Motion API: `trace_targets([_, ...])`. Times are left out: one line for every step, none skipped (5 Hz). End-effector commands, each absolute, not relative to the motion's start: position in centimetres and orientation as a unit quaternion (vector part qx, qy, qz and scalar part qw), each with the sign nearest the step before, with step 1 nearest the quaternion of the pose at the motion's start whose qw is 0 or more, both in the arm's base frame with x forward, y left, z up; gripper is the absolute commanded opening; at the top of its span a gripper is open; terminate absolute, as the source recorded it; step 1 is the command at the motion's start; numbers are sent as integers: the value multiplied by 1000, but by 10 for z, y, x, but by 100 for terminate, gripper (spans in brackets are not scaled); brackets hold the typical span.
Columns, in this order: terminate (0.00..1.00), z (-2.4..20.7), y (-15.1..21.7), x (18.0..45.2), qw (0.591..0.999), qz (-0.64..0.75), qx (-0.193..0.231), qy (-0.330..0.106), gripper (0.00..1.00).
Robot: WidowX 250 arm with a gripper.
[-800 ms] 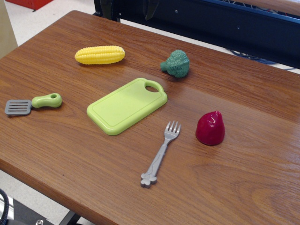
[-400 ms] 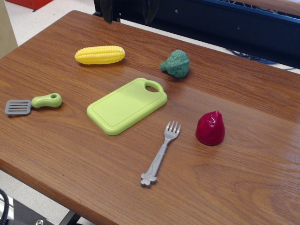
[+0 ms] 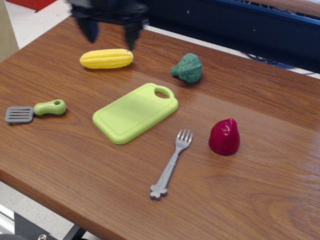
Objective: Put spatula on cutting board
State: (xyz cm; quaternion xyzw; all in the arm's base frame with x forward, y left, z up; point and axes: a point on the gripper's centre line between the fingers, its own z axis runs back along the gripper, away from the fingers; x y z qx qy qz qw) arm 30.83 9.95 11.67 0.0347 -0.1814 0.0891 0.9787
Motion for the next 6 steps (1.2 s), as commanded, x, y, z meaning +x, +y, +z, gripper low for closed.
trace_targets([0, 120, 138, 289, 989, -115, 51, -82, 100])
trace_targets([0, 107, 150, 275, 982, -175, 61, -46, 100])
trace_targets([0, 89, 159, 264, 970, -232, 44, -51, 100])
trace_targets([0, 76, 172, 259, 962, -263, 32, -68, 100])
trace_targets([0, 59, 180, 265, 958, -278, 34, -60, 100])
trace_targets([0, 43, 183, 267, 958, -277, 42, -54, 100])
